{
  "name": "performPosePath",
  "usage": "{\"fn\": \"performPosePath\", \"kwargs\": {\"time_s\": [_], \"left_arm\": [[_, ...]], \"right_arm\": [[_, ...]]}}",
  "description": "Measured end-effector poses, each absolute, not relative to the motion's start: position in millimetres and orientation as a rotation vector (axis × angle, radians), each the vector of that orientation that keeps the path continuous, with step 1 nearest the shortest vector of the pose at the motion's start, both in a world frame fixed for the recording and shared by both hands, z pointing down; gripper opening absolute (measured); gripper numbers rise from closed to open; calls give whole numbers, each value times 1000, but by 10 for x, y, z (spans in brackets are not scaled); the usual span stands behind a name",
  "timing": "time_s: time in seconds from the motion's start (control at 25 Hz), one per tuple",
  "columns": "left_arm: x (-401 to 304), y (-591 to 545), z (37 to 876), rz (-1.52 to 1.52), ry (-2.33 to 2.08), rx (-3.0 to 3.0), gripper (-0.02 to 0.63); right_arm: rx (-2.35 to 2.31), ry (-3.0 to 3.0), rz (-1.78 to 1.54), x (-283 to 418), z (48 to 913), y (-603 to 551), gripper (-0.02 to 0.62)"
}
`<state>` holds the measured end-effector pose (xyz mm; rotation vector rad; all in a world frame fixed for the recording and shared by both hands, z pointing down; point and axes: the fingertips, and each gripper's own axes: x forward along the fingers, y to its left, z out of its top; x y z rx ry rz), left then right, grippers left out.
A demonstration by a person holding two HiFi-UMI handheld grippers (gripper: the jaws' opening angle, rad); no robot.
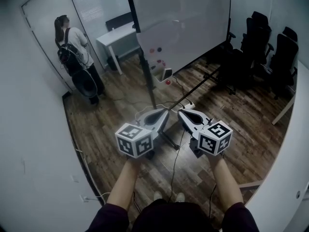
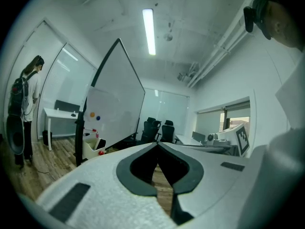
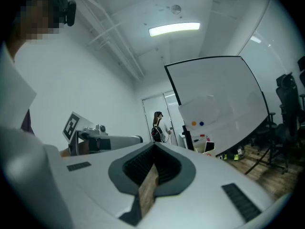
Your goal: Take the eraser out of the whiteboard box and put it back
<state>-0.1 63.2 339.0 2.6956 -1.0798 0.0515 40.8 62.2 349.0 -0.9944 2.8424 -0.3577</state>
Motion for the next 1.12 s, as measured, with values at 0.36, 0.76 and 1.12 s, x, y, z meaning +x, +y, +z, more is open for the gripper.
{"fn": "performPosePath", "kwargs": {"time_s": [0.36,0.76,1.12], "left_arm": [[225,437,3567,72,-1117,2660,5],[207,-23,3722,95,-1096,2664,5],[17,-647,3835,120,-1022,2676,5]], "right_arm": [[-976,2835,-401,705,3646,419,3],[-1005,2829,-440,664,3832,-14,3],[-1067,2806,-473,442,3913,-651,3]]}}
